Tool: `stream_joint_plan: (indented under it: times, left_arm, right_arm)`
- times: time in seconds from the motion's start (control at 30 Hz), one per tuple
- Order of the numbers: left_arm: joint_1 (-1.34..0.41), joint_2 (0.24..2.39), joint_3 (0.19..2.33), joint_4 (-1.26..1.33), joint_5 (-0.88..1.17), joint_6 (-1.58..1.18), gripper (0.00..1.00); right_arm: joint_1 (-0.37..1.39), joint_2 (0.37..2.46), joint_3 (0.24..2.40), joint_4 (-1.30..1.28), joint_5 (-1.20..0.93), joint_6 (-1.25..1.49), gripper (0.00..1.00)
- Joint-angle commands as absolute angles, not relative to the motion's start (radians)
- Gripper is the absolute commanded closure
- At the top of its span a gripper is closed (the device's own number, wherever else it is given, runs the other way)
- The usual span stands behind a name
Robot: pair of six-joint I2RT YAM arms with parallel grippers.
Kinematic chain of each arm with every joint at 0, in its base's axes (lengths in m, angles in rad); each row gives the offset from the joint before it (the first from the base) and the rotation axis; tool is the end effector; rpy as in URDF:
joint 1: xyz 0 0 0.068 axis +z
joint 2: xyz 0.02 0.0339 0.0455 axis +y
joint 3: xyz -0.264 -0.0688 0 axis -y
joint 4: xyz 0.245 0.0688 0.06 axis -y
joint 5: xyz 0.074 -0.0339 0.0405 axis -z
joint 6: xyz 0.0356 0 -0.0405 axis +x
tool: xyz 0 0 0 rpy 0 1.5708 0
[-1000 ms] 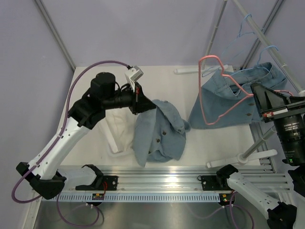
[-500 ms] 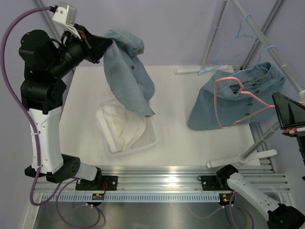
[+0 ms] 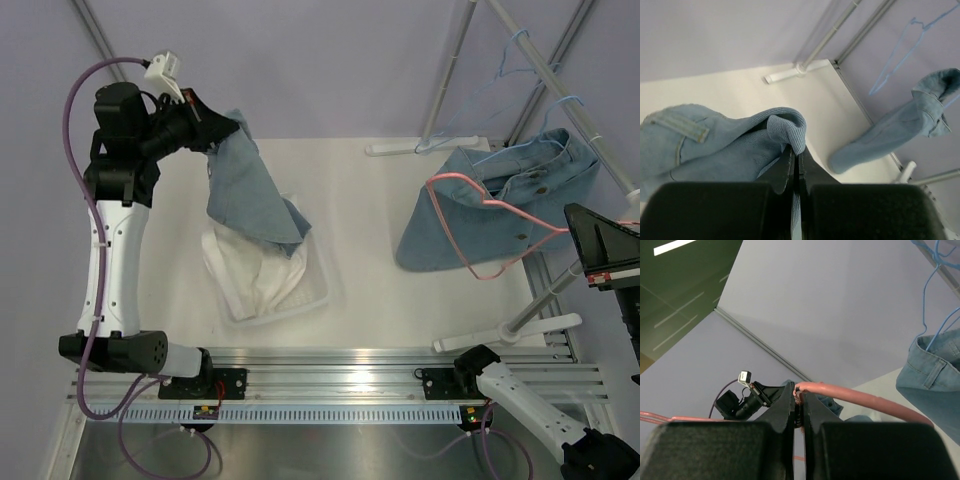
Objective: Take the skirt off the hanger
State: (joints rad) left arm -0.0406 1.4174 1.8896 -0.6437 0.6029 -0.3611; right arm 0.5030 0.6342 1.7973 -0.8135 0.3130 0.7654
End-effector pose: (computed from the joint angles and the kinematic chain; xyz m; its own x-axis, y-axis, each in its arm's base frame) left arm 0.2713 -0.0312 0.5216 -0.3686 -0.2763 -0.8876 0.4933 0.7512 -0.4386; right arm -0.0379 -0.0333 0.5556 0.0742 0.7932 -0.6044 -0.3559 0.5873 0.7270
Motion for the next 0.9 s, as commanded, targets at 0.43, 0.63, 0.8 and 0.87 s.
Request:
stream_joint_plan:
  times: [0.43,0.63,0.8,0.87]
  left_arm:
    - [-0.040,1.077,1.587,-0.339,0.901,-0.545,1.00]
    - [-0.040,1.005,1.618,-0.374,0.871,-0.551,1.00]
    - [-0.038,0.971,1.655,-0.432,0.798,-0.523,1.00]
    - [-0.040,0.960,1.646,-0.454,0.761,-0.508,1.00]
  right_arm:
    - [0.508,0.589,1.714,-0.805,0.310,0.784,1.00]
    - [0.508,0.577,1.709,-0.818,0.302,0.799,1.00]
    - [0.508,0.583,1.733,-0.828,0.298,0.798,1.00]
    - [0.508,0.583,1.735,-0.831,0.298,0.798,1.00]
